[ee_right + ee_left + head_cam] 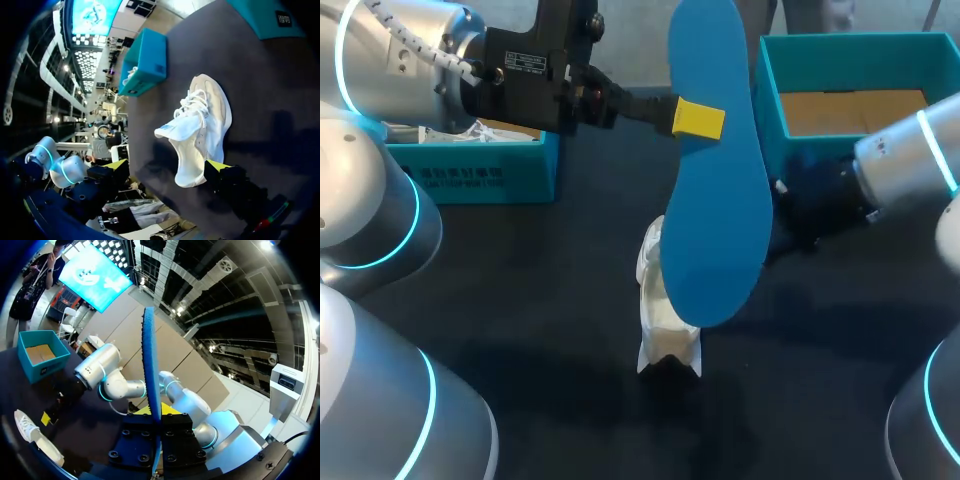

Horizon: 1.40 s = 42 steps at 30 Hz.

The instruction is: Take the shoe out of the shoebox, open the shoe tongue, remove and reinsert the insole, then place the shoe into the shoebox

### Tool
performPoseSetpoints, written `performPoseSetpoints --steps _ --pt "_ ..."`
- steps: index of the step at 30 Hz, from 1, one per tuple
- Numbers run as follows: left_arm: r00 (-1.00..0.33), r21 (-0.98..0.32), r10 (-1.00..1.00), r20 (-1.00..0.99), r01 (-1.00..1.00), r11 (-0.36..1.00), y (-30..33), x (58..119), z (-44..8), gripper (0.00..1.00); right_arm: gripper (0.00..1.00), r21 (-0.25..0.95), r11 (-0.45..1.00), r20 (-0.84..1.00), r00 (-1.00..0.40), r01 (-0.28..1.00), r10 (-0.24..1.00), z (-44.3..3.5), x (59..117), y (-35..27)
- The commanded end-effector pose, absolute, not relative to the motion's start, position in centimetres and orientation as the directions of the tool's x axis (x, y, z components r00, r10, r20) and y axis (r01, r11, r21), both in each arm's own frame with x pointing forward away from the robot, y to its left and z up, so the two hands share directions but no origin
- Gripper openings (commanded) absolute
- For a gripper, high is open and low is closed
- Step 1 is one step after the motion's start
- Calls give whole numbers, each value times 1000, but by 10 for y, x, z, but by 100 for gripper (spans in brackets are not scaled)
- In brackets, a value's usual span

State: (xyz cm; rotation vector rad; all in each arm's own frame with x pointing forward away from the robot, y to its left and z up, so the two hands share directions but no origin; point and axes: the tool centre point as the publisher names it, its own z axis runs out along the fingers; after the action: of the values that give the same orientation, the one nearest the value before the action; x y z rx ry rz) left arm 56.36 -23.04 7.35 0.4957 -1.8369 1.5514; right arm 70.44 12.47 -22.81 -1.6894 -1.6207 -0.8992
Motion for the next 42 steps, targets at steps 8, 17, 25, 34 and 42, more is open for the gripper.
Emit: performPoseSetpoints --steps 8,17,25,34,42 --pt "-701 -711 134 700 -669 217 -231 563 72 0 100 30 -80 924 3 996 382 -192 709 105" --pt "-701 -711 134 700 -669 217 -231 563 72 0 100 104 -86 943 -71 991 324 -164 716 89" --pt "-701 -711 134 700 -669 217 -231 563 72 0 100 146 -92 962 -120 985 244 -139 719 79" --pt "-701 -711 134 700 -669 217 -231 563 72 0 100 146 -113 985 -134 983 113 -120 723 71" --pt "-701 -711 134 700 -669 217 -231 563 72 0 100 142 -176 987 -125 974 101 -117 725 68"
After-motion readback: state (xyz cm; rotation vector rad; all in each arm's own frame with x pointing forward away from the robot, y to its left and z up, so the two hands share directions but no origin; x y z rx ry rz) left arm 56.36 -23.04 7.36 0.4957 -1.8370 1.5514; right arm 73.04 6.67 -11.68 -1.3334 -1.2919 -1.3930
